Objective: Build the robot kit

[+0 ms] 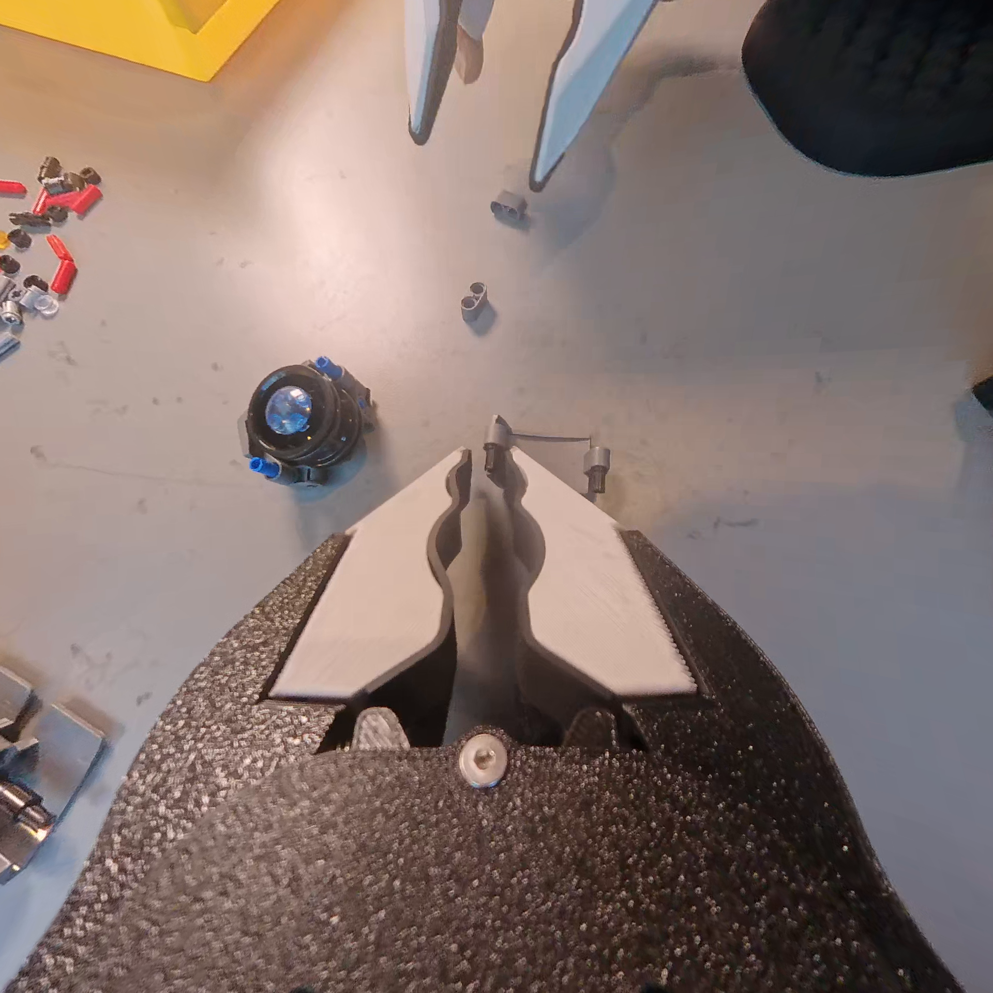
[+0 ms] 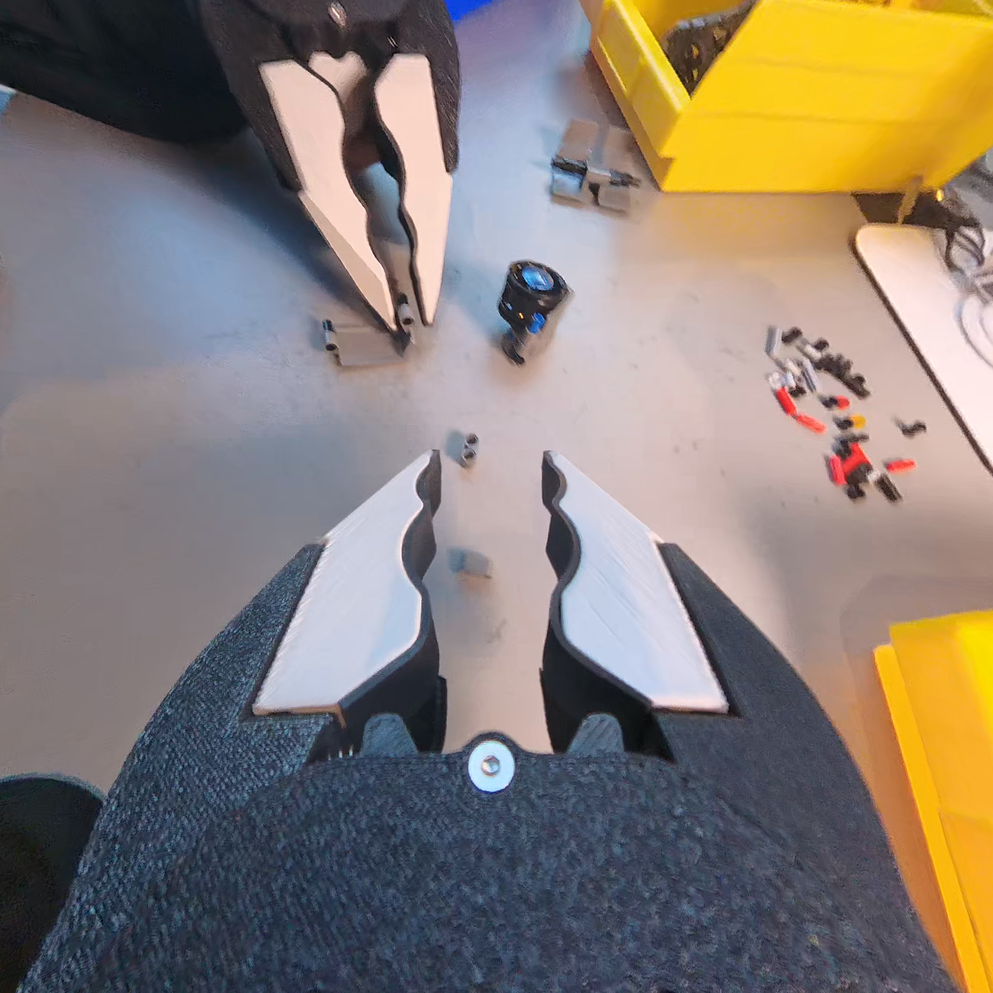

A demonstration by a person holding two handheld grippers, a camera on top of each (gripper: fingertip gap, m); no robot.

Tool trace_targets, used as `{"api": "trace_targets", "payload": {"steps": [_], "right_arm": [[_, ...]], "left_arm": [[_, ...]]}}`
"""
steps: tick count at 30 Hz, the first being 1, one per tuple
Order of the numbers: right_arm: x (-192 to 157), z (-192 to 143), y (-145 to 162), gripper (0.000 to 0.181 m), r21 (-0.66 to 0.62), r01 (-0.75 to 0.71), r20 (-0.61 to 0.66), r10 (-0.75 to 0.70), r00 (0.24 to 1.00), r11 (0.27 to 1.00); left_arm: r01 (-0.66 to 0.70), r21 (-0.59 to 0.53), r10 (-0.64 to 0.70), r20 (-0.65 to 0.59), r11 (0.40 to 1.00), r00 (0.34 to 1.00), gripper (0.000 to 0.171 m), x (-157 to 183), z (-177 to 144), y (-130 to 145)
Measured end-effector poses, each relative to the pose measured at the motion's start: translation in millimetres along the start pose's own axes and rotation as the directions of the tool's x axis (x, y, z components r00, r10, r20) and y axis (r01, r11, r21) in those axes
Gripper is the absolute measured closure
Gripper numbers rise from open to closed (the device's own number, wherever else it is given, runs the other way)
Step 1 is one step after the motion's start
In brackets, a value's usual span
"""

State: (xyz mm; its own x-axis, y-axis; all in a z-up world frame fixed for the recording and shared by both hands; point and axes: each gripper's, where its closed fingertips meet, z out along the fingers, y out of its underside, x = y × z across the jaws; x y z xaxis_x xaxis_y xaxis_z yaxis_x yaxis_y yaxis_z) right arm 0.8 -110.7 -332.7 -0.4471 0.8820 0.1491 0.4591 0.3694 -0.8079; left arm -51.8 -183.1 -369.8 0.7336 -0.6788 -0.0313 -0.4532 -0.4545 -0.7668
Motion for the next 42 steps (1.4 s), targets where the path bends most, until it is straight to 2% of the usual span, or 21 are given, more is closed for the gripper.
{"api": "trace_targets", "payload": {"steps": [5,9,18,23,26,30,33,34,37,39,42], "right_arm": [[5.2,8.8,8.5,0.160,-0.017,-0.020,-0.021,0.020,1.000,1.000],[1.7,20.7,7.7,0.160,-0.031,-0.007,-0.015,0.007,1.000,0.999],[-9.0,36.4,17.9,0.158,-0.180,0.017,0.015,-0.015,1.000,0.984],[-10.1,42.2,20.7,0.173,-0.219,0.021,0.030,-0.015,0.999,0.976],[-14.1,43.1,17.1,0.174,-0.208,0.040,0.046,-0.031,0.998,0.977],[-15.7,40.5,-5.9,0.174,-0.082,0.033,0.032,-0.030,0.999,0.996],[-14.3,35.4,-36.4,0.173,0.087,0.027,-0.015,-0.026,1.000,0.996],[-15.2,33.7,-46.6,0.173,0.142,0.036,-0.034,-0.032,0.999,0.989],[-20.8,28.9,-76.6,0.173,0.280,0.082,-0.092,-0.058,0.994,0.957],[-27.5,24.4,-95.8,0.173,0.365,0.080,-0.092,-0.050,0.995,0.928],[-38.3,20.3,-113.8,0.173,0.464,0.002,-0.020,0.008,1.000,0.886]], "left_arm": [[0.005,0.016,-0.005,-0.010,1.000,1.000,0.160,-0.8,-5.1,1.0],[-0.010,0.002,0.010,-0.005,1.000,1.000,0.160,0.2,-6.2,5.1],[-0.010,-0.007,0.010,0.003,1.000,1.000,0.158,-1.7,-7.2,7.9],[-0.033,-0.022,0.033,0.011,0.999,0.999,0.159,-0.5,-5.5,9.8],[-0.032,-0.006,0.032,0.011,0.999,0.999,0.159,-0.6,-7.5,7.9],[0.002,0.037,-0.002,0.002,0.999,1.000,0.159,-2.9,-13.8,3.4],[0.089,0.168,-0.074,-0.096,0.982,0.993,0.154,4.1,-26.8,-15.8],[0.161,0.249,-0.122,-0.167,0.955,0.978,0.151,8.1,-35.3,-29.2],[0.380,0.446,-0.219,-0.371,0.811,0.903,0.145,8.8,-65.4,-64.2],[0.453,0.505,-0.239,-0.433,0.735,0.869,0.141,3.9,-78.2,-73.7],[0.485,0.535,-0.237,-0.467,0.692,0.852,0.139,3.5,-84.7,-79.4]]}}
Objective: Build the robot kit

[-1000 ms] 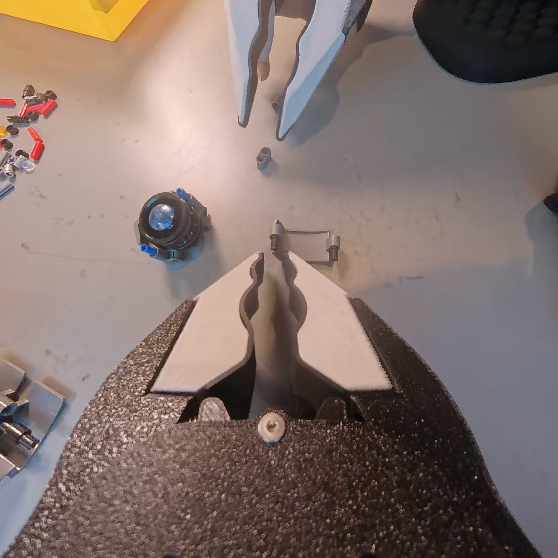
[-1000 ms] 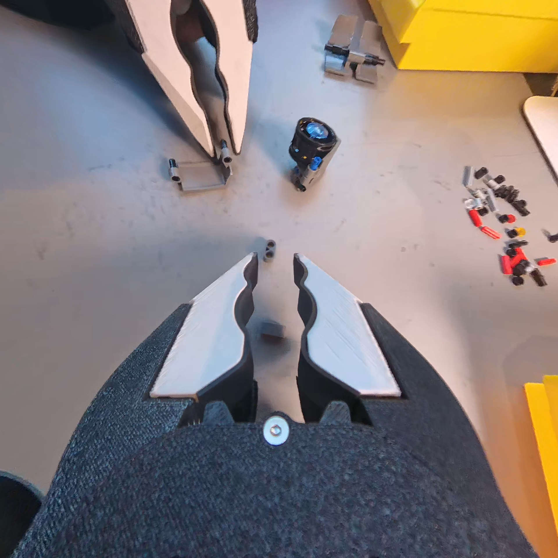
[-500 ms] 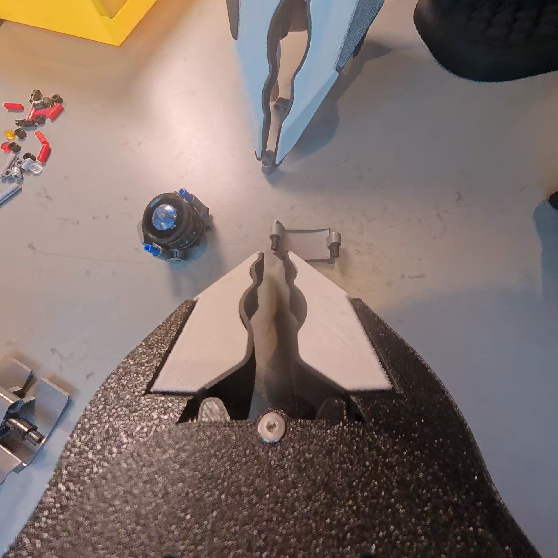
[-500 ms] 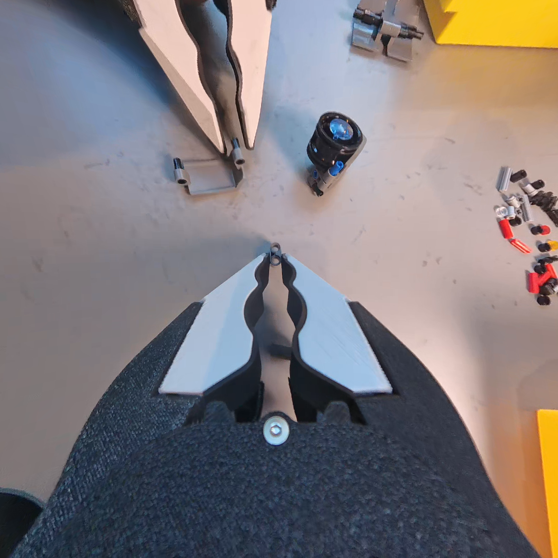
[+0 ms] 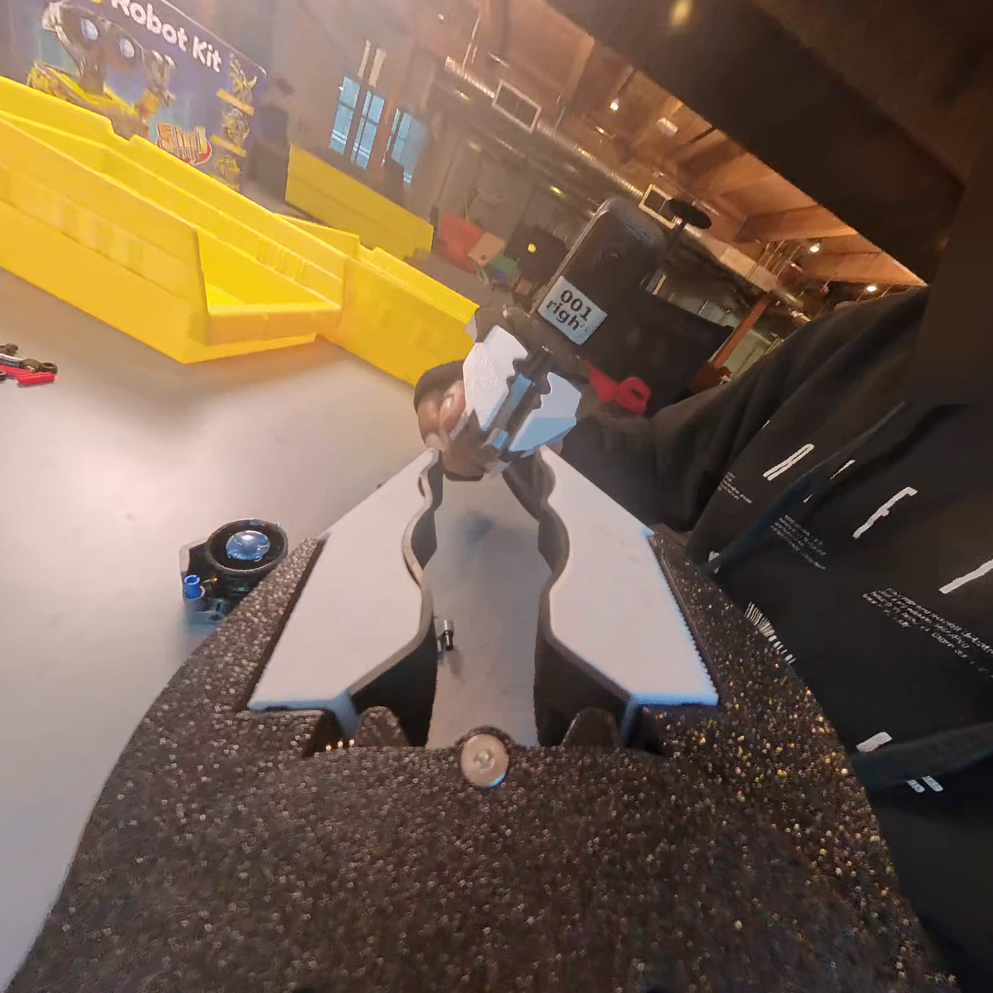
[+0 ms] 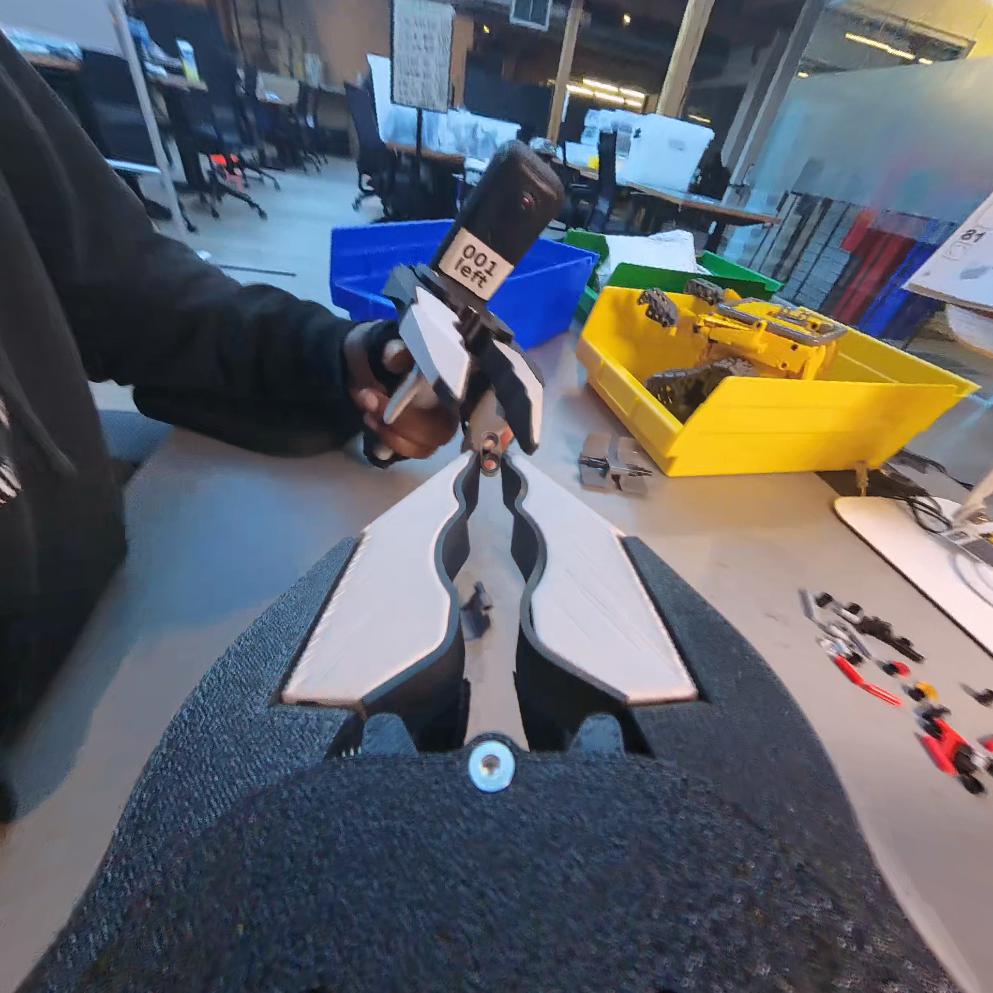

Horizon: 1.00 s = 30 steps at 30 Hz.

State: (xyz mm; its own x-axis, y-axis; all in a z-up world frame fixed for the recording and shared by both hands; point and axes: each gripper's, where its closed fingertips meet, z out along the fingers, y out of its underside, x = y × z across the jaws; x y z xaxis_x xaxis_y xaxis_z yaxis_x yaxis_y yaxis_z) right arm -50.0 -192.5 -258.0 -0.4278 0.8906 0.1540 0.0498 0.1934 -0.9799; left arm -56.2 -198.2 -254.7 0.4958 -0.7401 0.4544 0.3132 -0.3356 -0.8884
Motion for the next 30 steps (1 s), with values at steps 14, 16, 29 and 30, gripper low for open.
{"api": "trace_targets", "payload": {"steps": [14,16,29,30], "right_arm": [[-8.6,5.7,2.6,0.173,0.037,-0.093,0.064,0.090,0.994,0.995],[-7.0,5.9,4.5,0.173,0.036,-0.106,0.064,0.104,0.992,0.994],[-1.0,9.9,13.1,0.173,0.004,-0.124,0.038,0.124,0.992,0.992],[-1.4,10.0,13.4,0.173,0.000,-0.120,0.038,0.120,0.992,0.993]], "left_arm": [[-0.029,-0.046,0.028,-0.006,0.999,1.000,0.161,6.4,7.9,9.9],[-0.026,-0.052,0.026,0.003,0.998,1.000,0.163,4.4,7.5,10.7],[-0.079,-0.076,0.084,0.067,0.994,0.994,0.164,-5.6,4.8,11.9],[-0.086,-0.074,0.091,0.066,0.994,0.994,0.164,-4.7,4.9,11.3]]}}
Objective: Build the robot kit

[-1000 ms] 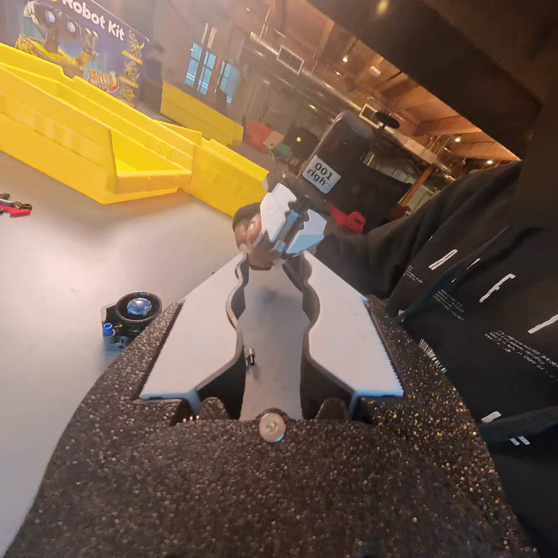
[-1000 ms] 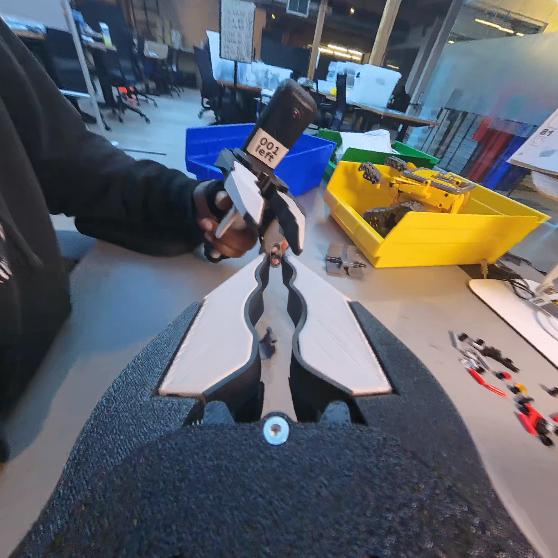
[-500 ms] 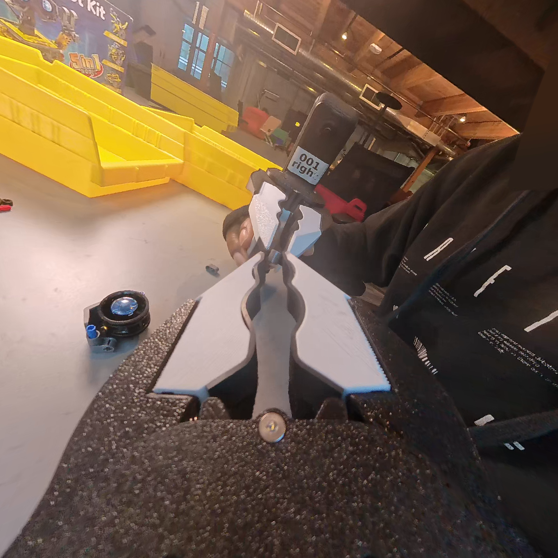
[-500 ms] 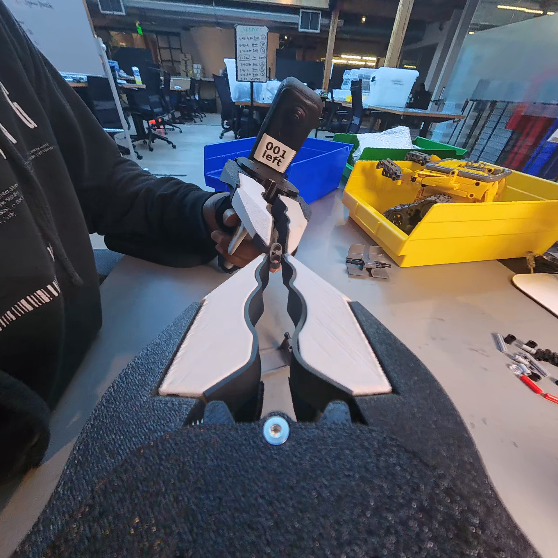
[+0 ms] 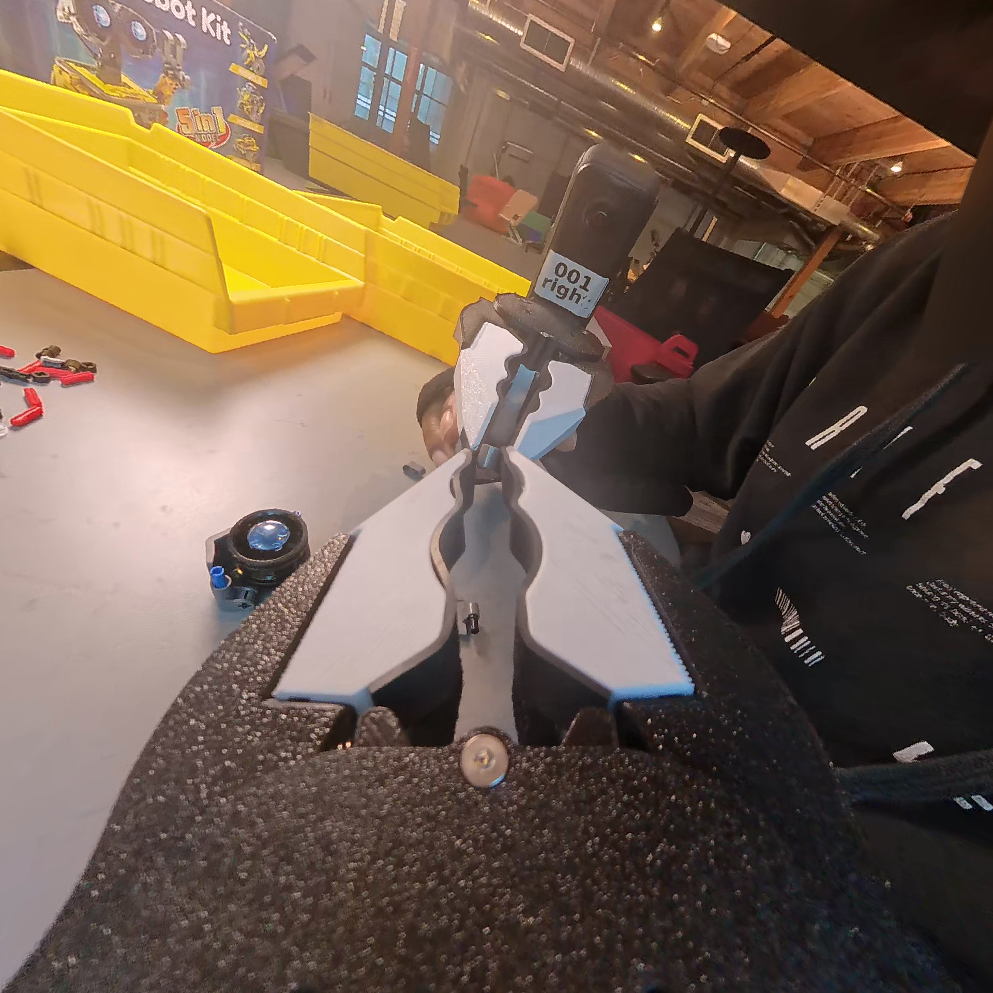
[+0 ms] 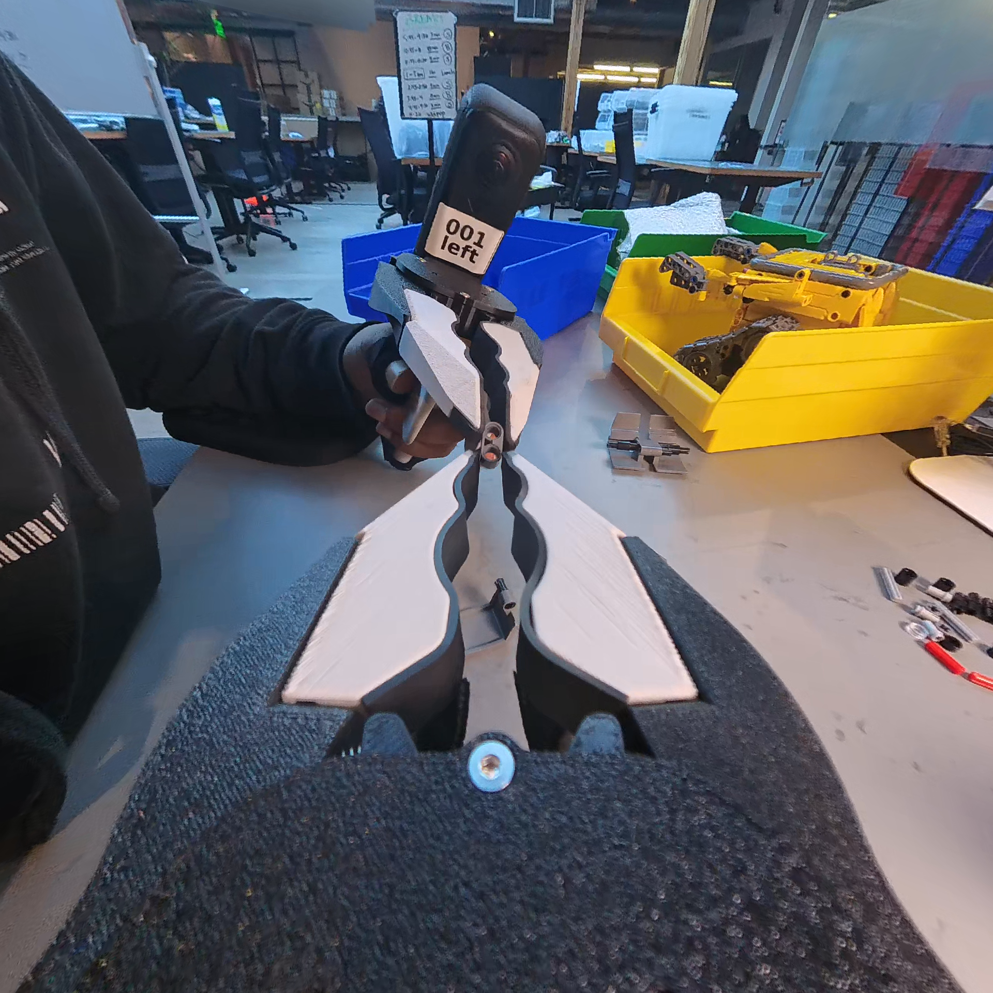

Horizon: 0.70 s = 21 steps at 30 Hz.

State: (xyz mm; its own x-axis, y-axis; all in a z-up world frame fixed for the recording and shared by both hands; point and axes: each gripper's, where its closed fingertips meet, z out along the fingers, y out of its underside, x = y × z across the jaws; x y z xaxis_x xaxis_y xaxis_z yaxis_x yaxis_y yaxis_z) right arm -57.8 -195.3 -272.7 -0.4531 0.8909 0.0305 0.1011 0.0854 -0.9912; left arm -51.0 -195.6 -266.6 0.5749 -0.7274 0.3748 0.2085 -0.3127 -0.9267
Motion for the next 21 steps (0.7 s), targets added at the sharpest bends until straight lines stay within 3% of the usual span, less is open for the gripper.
{"api": "trace_targets", "payload": {"steps": [6,9,21], "right_arm": [[-2.3,-0.3,-4.0,0.174,0.019,-0.024,0.019,0.024,1.000,1.000],[-3.6,-2.0,-14.8,0.174,0.091,-0.110,0.055,0.106,0.993,0.990],[-7.5,-2.5,-20.4,0.174,0.138,-0.183,0.117,0.168,0.979,0.973]], "left_arm": [[-0.031,0.023,0.031,-0.008,0.999,0.999,0.163,4.6,-0.1,-4.0],[-0.060,0.044,0.061,-0.022,0.997,0.998,0.153,9.3,-0.1,-7.5],[-0.036,0.095,0.042,-0.064,0.995,0.997,0.161,14.9,-2.1,-14.3]]}}
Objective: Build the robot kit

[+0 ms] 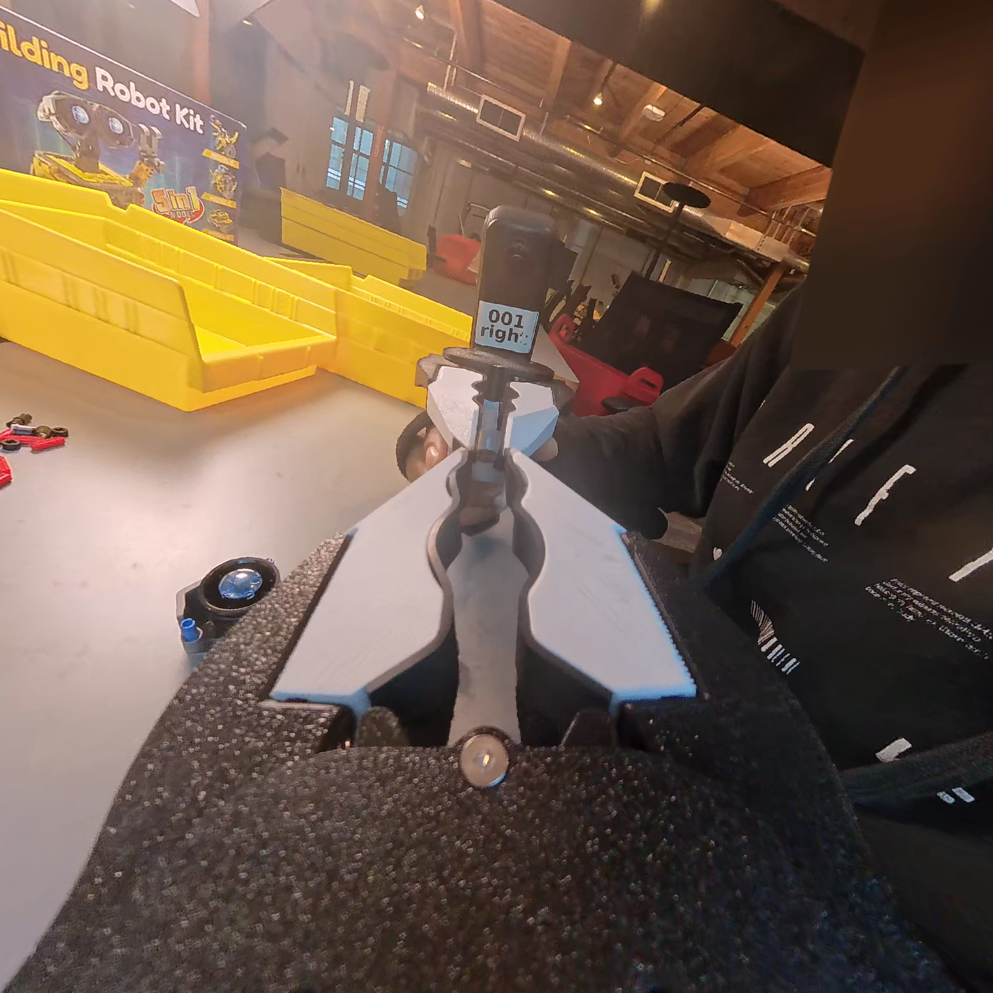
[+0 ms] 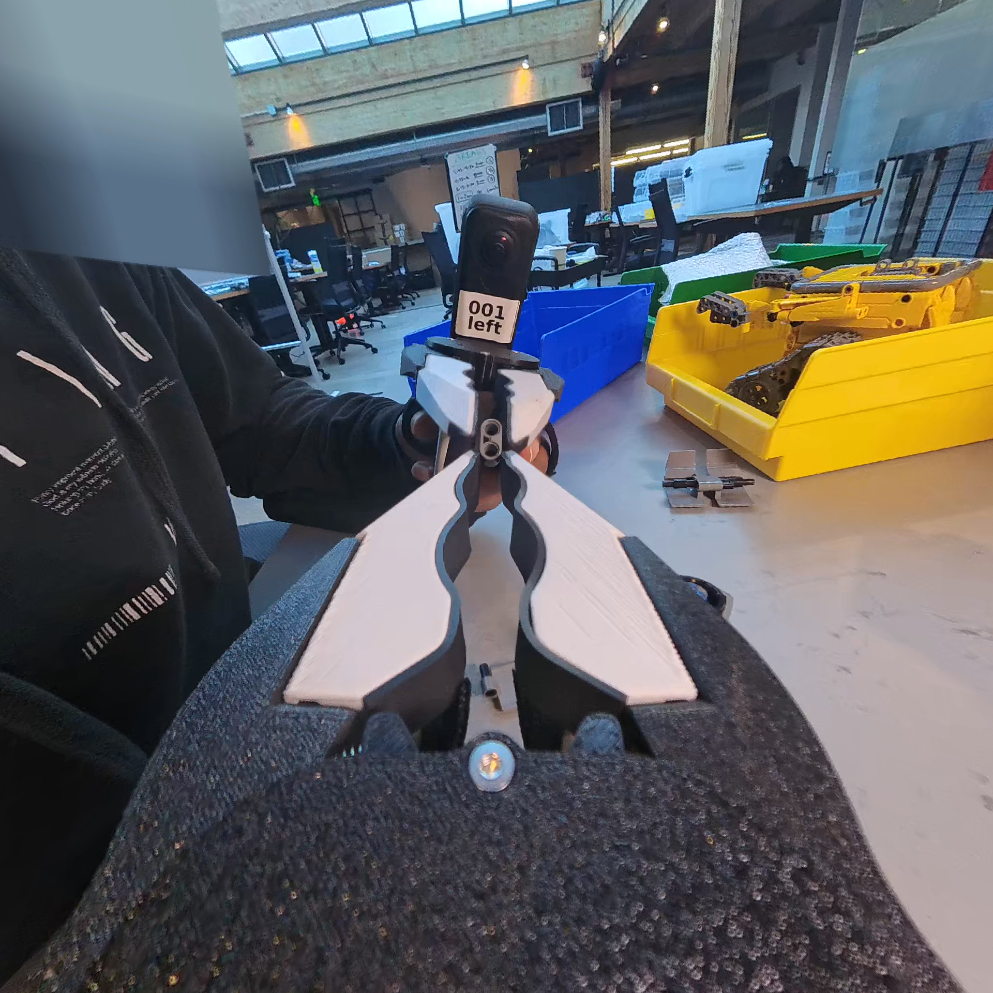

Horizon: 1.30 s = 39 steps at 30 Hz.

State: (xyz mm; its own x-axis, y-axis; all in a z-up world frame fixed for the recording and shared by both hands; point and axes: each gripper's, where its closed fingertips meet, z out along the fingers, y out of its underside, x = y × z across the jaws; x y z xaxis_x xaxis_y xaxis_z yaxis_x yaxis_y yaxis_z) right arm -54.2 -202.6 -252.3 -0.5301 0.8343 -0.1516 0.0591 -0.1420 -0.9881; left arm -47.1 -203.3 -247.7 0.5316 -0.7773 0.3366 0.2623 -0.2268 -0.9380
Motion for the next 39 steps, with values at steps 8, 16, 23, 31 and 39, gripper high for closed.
{"api": "trace_targets", "payload": {"steps": [8,16,23,31,39], "right_arm": [[-1.9,2.7,6.2,0.174,-0.032,0.009,0.003,-0.009,1.000,0.999],[1.1,1.5,22.0,0.172,-0.128,0.037,-0.013,-0.039,0.999,0.991],[-0.6,1.8,20.4,0.175,-0.114,0.023,0.001,-0.023,1.000,0.993],[-5.3,2.7,12.1,0.176,-0.053,0.004,0.029,-0.003,1.000,0.999],[7.2,2.0,32.2,0.170,-0.190,0.034,-0.030,-0.041,0.999,0.981]], "left_arm": [[-0.061,-0.041,0.061,0.017,0.997,0.998,0.165,0.8,-0.4,3.3],[-0.129,-0.158,0.140,0.060,0.979,0.988,0.165,-5.3,-1.3,16.7],[-0.136,-0.146,0.145,0.053,0.980,0.988,0.165,-2.5,-0.7,15.5],[-0.107,-0.107,0.110,0.028,0.988,0.994,0.163,2.0,0.7,10.8],[-0.171,-0.273,0.204,0.097,0.947,0.974,0.165,-15.9,-8.7,27.0]]}}
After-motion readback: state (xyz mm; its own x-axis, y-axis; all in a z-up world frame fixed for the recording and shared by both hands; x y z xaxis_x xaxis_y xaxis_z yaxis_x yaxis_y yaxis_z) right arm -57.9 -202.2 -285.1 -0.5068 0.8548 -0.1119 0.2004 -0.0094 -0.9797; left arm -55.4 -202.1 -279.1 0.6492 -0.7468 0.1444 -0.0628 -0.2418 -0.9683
